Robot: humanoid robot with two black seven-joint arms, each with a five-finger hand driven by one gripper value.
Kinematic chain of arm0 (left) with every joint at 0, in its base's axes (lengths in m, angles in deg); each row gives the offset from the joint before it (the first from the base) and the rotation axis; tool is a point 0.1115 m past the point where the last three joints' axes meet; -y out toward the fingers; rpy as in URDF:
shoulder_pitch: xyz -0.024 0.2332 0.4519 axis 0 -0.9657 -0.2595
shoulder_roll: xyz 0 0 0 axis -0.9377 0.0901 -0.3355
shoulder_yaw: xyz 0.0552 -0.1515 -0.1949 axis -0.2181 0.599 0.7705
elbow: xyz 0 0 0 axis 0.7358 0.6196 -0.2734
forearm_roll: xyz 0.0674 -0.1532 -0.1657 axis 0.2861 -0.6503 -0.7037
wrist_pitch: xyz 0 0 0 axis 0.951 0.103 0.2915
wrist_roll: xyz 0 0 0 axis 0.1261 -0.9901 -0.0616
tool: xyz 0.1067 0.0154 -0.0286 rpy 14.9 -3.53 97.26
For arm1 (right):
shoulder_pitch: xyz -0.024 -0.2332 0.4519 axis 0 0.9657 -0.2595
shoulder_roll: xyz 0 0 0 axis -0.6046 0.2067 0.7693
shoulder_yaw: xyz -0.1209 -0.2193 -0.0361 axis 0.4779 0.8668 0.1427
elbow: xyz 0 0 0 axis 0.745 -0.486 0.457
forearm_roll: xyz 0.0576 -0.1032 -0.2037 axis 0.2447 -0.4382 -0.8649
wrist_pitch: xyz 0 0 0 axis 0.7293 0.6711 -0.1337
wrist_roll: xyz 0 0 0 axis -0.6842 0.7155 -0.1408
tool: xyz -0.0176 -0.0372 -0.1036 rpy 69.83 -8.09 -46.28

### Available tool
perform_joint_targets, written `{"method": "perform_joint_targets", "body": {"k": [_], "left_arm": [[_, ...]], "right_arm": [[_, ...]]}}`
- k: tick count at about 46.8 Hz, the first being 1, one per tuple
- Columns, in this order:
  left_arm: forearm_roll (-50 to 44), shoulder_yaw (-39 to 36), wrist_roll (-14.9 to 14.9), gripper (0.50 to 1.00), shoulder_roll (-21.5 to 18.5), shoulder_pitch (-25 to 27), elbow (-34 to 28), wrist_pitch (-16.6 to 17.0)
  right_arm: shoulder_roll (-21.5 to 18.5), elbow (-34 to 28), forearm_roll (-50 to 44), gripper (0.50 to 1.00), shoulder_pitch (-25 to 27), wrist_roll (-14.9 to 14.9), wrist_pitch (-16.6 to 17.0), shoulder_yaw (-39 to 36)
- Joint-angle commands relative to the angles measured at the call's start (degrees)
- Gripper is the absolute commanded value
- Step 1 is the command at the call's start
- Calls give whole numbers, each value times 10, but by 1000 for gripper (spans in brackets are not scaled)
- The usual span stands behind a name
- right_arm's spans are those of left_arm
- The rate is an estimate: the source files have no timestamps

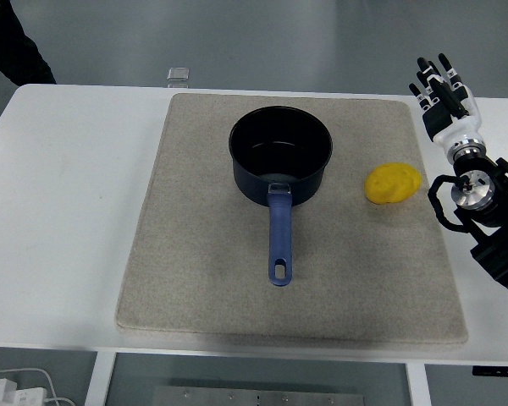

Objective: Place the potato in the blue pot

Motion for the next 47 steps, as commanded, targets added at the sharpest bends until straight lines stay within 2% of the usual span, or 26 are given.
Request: {"method": "perform_joint_targets", "body": {"k": [1,28,36,43,47], "left_arm": [[1,0,-1,996,0,0,0,-4],[1,0,-1,996,0,-1,-3,-6],[1,0,-1,996,0,-1,-3,-6],[1,0,-1,996,0,-1,-3,-6],[1,0,-1,996,0,-1,-2,-6]], "right_arm": [[1,0,0,926,-1,0,0,1],[34,4,-10,926,-21,7,11,31],[57,7,-29,926,-21,7,45,67],[104,60,-52,923,-10,6,77,82],[133,104,-82,921,9,5,84,106]]}}
